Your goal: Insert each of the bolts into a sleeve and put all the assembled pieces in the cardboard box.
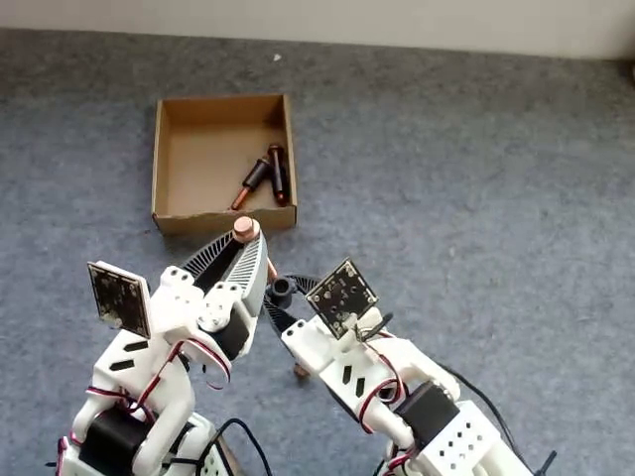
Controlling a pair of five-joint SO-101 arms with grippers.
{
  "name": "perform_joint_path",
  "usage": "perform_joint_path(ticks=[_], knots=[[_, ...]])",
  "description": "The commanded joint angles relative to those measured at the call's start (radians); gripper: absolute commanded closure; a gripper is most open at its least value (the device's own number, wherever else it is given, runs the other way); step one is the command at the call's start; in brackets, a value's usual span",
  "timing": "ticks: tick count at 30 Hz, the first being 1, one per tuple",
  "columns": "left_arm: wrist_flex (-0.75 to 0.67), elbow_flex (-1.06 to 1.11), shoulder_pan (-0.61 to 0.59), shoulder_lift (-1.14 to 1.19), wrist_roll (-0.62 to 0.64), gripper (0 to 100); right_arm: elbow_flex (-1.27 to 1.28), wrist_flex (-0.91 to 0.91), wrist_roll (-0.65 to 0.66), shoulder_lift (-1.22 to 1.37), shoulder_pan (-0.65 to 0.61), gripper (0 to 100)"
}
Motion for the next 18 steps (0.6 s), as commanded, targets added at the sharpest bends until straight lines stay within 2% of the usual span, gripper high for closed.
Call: perform_joint_path(ticks=[1,7,13,18], knots=[[0.003,-0.097,0.021,-0.012,-0.012,100,-0.061,0.030,0.009,-0.016,-0.013,99.4],[0.008,-0.107,0.024,-0.012,-0.012,100,-0.061,0.030,0.009,-0.016,-0.012,99.4],[0.101,-0.113,0.065,-0.010,-0.012,100,-0.068,0.030,0.014,-0.016,-0.012,99.4],[0.104,-0.105,0.067,-0.010,-0.012,100,-0.062,0.047,0.057,-0.016,-0.012,99.4]])
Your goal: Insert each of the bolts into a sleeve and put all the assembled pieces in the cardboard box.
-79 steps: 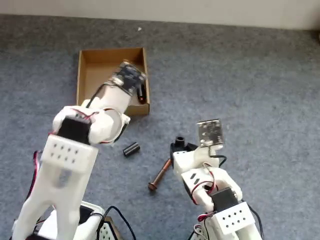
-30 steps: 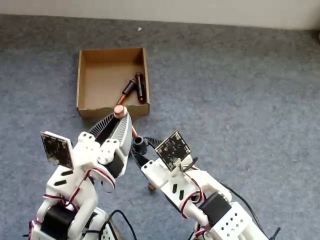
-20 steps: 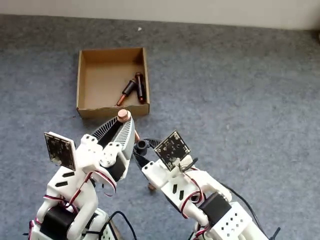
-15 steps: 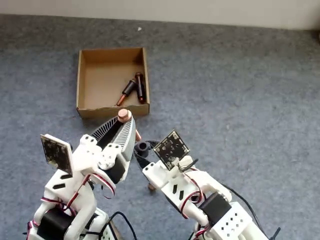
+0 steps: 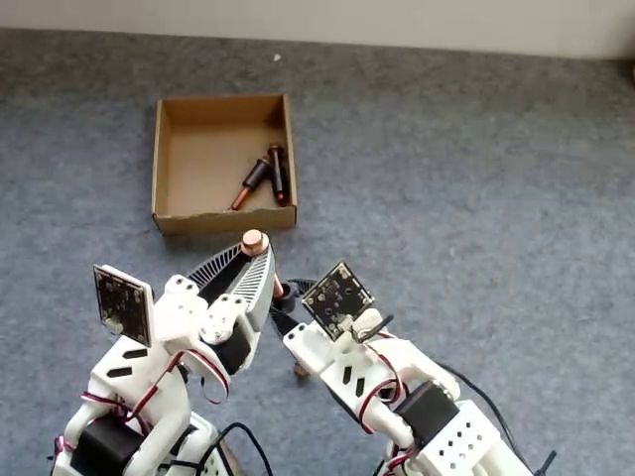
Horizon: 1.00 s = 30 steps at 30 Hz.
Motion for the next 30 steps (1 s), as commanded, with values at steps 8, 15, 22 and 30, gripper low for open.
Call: perform_joint_path(ticks=[8,15,22,30], knots=[[0.000,0.010,0.054,-0.010,-0.012,100,-0.070,0.094,0.017,-0.016,-0.013,99.4],[0.026,0.018,0.058,-0.008,-0.012,100,-0.073,0.114,0.017,-0.016,-0.008,99.4],[0.074,0.018,0.058,-0.008,-0.012,100,-0.117,0.130,0.018,-0.018,-0.015,99.4],[0.075,0.018,0.058,-0.008,-0.012,100,-0.199,0.232,0.017,-0.016,-0.084,99.4]])
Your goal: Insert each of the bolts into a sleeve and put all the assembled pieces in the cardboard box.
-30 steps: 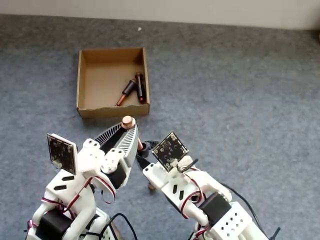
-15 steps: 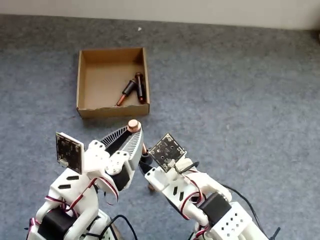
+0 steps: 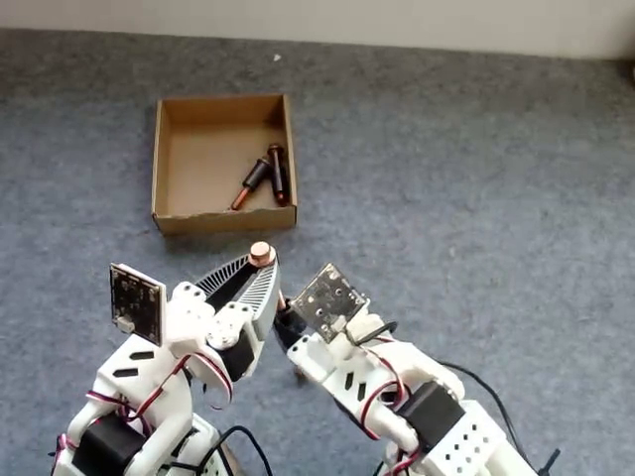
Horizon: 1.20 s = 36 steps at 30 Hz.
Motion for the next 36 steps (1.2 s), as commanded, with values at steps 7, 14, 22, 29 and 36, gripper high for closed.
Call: perform_joint_path(ticks=[7,14,22,29,36], knots=[[0.015,-0.002,0.062,0.001,-0.014,100,-0.153,0.004,0.000,-0.018,-0.051,99.4],[0.051,-0.010,0.068,-0.002,-0.014,100,-0.177,-0.030,-0.002,-0.018,-0.001,99.4],[0.054,-0.004,0.068,-0.001,-0.066,99,-0.197,-0.143,-0.066,-0.018,0.071,99.4],[0.201,-0.012,0.031,-0.001,-0.158,77,-0.194,-0.148,-0.086,-0.018,0.081,99.4],[0.229,-0.004,-0.209,-0.001,-0.166,72,-0.185,-0.143,-0.178,-0.010,0.174,99.4]])
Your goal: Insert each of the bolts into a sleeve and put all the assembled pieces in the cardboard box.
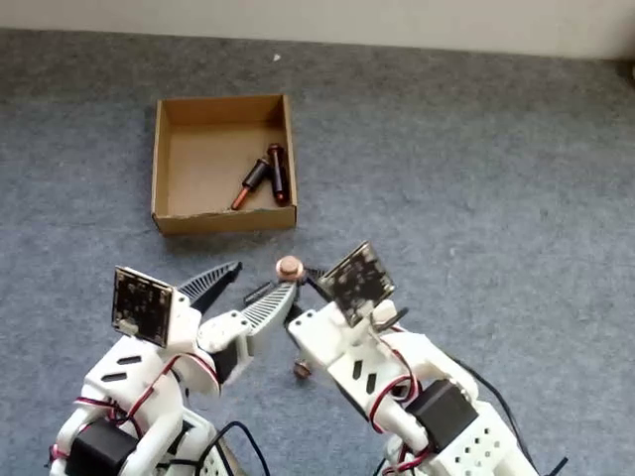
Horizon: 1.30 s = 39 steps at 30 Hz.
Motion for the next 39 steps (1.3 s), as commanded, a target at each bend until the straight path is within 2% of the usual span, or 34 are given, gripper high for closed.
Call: perform_joint_path(ticks=[1,8,19,24,29,35,39], knots=[[0.046,0.012,-0.160,0.001,-0.026,72,-0.068,-0.033,-0.071,-0.012,0.071,99.4],[0.043,0.084,-0.400,0.001,-0.026,72,-0.053,0.087,-0.114,-0.012,0.085,99.4],[0.041,0.306,-0.559,-0.001,-0.023,72,-0.107,0.067,-0.115,0.065,0.085,99.4],[0.041,0.341,-0.561,-0.001,-0.020,72,-0.248,-0.007,-0.115,0.312,0.107,99.4],[0.037,0.348,-0.559,-0.001,-0.020,72,-0.427,-0.156,-0.114,0.608,0.156,99.4],[-0.061,0.400,-0.562,-0.001,-0.020,72,-0.638,-0.337,-0.114,0.949,0.183,99.4],[-0.078,0.407,-0.562,-0.001,-0.020,72,-0.760,-0.461,-0.114,1.156,0.188,99.4]])
